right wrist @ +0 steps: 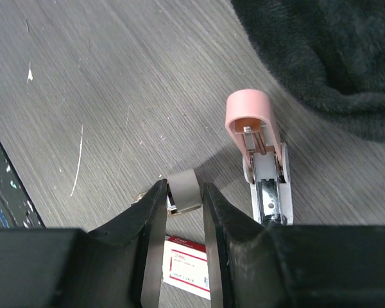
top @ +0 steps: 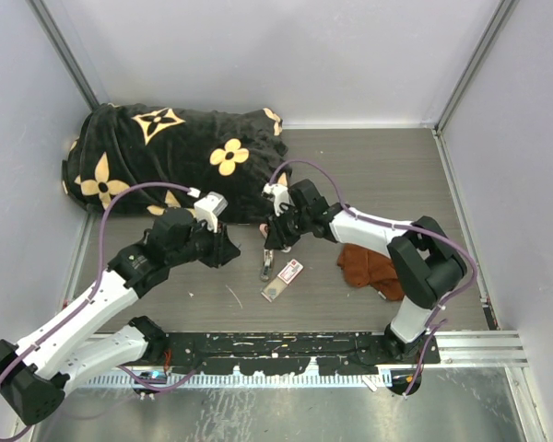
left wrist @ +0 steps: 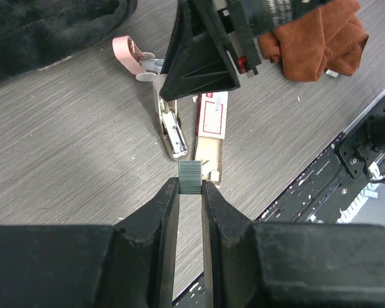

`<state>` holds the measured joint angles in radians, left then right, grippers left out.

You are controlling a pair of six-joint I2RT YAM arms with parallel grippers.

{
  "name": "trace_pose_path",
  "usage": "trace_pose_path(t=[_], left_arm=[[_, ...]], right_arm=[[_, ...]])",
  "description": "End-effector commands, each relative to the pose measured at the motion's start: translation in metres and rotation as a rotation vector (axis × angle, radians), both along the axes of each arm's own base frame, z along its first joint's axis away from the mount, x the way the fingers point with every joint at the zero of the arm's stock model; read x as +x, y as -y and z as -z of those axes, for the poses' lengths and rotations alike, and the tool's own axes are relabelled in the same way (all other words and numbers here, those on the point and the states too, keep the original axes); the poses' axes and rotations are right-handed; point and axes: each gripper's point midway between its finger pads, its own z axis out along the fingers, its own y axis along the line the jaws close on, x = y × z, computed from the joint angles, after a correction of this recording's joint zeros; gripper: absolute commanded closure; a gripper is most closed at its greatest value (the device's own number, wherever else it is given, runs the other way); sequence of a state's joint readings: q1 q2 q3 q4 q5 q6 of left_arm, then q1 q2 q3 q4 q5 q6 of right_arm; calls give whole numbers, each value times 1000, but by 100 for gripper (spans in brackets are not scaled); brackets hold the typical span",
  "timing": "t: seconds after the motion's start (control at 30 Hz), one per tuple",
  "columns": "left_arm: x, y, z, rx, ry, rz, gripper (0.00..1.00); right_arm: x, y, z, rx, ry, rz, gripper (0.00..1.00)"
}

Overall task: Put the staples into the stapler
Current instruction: Adjust the stapler at the center of the board.

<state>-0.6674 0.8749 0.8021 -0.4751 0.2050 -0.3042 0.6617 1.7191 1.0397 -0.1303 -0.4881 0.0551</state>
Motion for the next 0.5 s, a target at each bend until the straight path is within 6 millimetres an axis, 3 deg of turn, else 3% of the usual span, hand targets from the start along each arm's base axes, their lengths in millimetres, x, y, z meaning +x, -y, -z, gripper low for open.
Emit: trace_pose_path(t=[0.0, 0.27, 0.47], left_arm=[[11, 17, 1, -108, 38, -10, 81], [12, 42, 45, 7, 140, 93, 81], [11, 54, 70, 143, 152, 168, 83]], right_arm=[[6, 7, -28, 51, 77, 126, 82], [10, 30, -40, 103, 117, 343, 84], [6, 35, -41, 147, 115, 389, 84]])
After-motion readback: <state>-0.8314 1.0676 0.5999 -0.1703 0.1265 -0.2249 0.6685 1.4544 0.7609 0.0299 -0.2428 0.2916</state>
